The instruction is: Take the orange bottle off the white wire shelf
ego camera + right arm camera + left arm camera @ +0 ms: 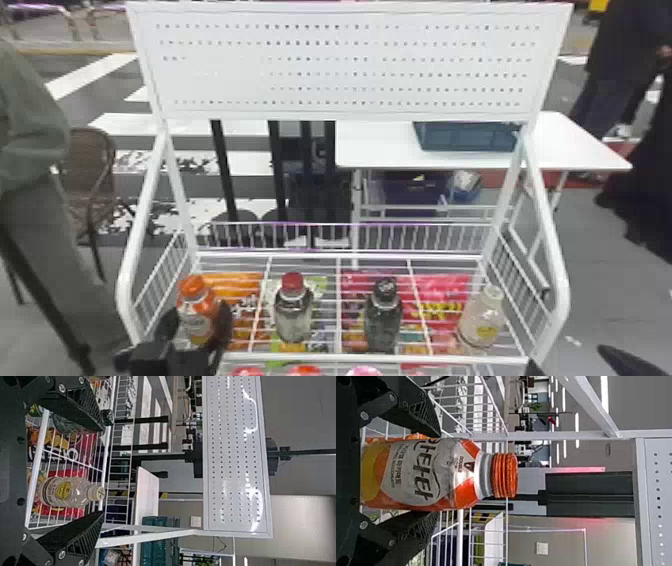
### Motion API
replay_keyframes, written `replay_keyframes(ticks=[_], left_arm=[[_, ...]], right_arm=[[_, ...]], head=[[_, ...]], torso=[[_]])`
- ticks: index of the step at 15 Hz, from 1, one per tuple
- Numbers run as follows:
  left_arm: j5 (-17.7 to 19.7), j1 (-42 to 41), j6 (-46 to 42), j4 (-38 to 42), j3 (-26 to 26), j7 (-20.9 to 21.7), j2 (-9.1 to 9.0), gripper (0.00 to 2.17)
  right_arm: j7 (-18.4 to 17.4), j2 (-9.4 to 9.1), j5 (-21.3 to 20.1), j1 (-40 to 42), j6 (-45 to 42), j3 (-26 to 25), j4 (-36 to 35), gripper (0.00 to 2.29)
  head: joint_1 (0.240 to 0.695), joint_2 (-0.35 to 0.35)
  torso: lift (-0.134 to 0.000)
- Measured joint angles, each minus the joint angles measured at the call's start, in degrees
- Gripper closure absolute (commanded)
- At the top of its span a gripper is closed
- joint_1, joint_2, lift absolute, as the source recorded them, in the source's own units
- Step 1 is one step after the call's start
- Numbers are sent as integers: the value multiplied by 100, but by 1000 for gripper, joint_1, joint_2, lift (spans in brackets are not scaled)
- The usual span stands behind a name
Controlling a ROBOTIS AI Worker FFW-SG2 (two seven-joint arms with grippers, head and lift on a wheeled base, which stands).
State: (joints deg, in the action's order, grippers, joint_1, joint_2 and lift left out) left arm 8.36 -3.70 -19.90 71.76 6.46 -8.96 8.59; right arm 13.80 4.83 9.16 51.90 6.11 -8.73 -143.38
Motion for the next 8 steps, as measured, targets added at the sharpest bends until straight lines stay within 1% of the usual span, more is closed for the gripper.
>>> replay_keyframes(ticks=[5,8], left_arm=[[16,-343,0,714,-4,-28,7,991],[25,-792,153,1497,-104,-26,14,991]], right_arm=[[0,-8,-10,-42,0,36,25,154],[0,-8,-9,-77,0,38,64,154]], head=[[499,0],[499,0]], torso=[[0],[0]])
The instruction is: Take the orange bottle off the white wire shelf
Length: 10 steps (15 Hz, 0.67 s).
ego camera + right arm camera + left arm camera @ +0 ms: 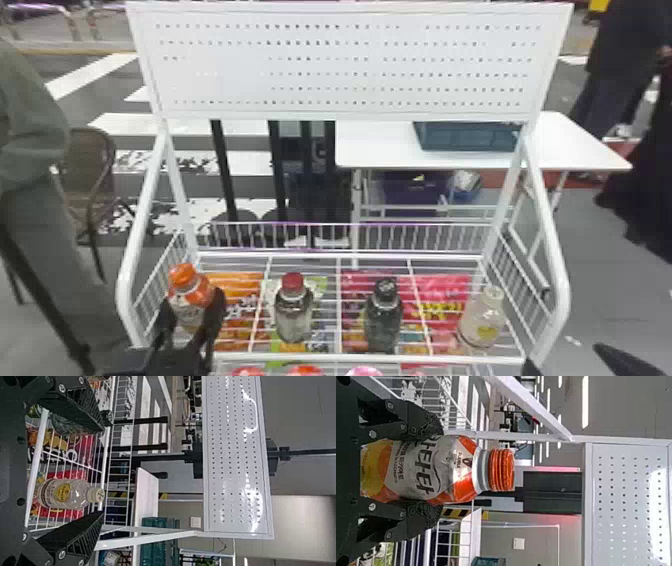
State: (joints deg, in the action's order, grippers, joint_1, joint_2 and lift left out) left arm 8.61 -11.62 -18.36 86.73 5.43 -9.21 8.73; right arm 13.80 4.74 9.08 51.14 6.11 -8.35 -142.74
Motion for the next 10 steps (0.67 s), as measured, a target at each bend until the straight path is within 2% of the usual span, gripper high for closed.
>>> replay_keyframes(ticks=[10], left_arm=[[-502,-2400,1679,3641,-565,-98,-11,991]], right_arm=[[0,9,6,-123,0,40,151,154]], head=[[499,0]], torso=[[0]])
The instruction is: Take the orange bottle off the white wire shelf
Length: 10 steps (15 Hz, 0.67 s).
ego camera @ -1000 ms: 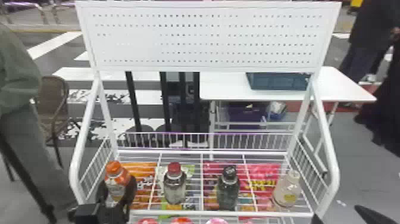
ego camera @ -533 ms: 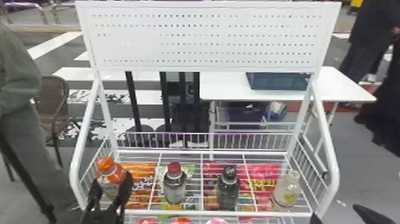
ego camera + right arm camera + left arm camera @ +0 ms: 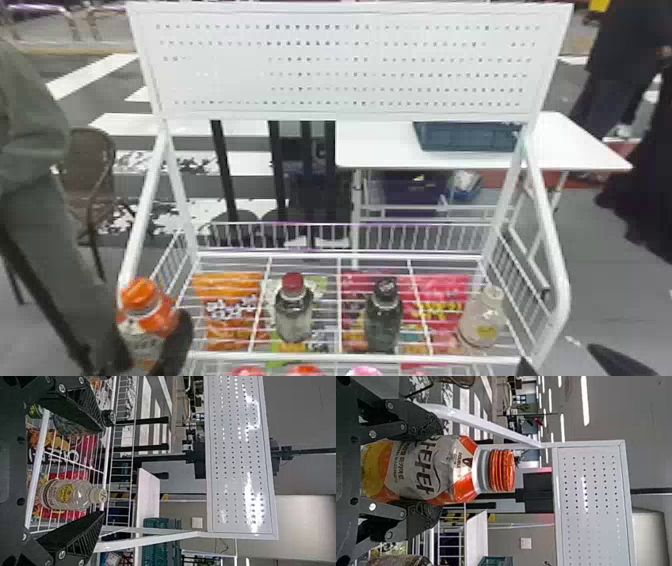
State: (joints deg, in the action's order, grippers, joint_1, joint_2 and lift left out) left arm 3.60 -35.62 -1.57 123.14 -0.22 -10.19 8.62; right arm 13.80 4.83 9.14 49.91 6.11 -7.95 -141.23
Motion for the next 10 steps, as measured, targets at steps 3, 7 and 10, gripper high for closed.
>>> replay_keyframes(ticks=[3,7,10], left_arm=[[2,-681,48,707,-226,0,-24,988],[20,-1275,245,1327,-325,0,-11,988],[-6,-1406,439,1520,-321,0,-10,988]], right_arm=[[0,19,0,-8,8,5,12,154],[14,35,10,-5,14,4,49,154],[34,35,26,24,4,4,35,154]], head=[[499,0],[499,0],[499,0]], torso=[[0],[0],[0]])
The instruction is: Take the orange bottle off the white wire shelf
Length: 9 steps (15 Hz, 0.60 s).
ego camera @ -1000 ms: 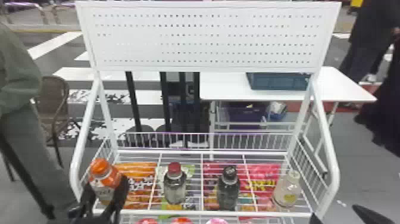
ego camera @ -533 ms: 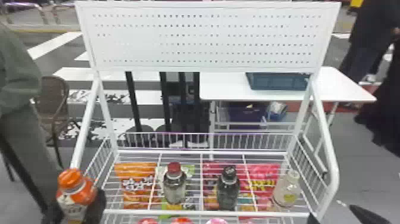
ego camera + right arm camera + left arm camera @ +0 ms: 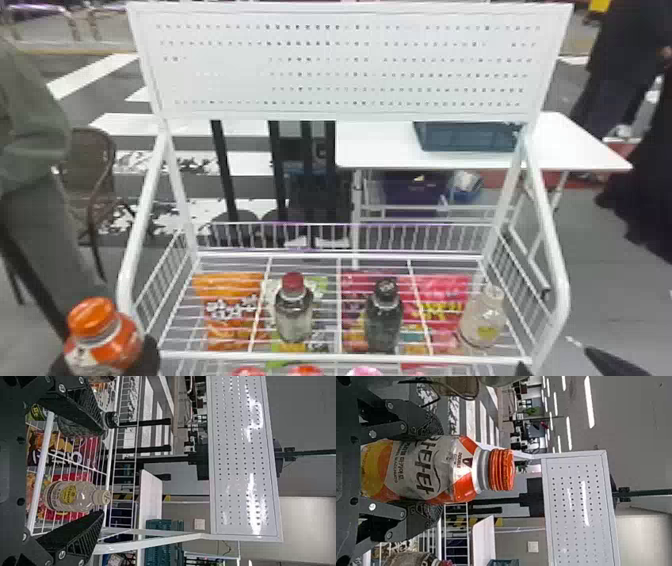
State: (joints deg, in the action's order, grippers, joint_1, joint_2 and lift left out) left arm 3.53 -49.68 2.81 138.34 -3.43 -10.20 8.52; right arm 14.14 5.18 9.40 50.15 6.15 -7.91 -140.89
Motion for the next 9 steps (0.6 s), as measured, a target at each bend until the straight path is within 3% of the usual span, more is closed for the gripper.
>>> replay_keyframes(ticks=[9], left_arm=[[-11,-33,5,42,13,0,0,988]], right_arm=[[1,0,9,37,-4,0,-44,154]], head=[[499,0]], torso=[[0]])
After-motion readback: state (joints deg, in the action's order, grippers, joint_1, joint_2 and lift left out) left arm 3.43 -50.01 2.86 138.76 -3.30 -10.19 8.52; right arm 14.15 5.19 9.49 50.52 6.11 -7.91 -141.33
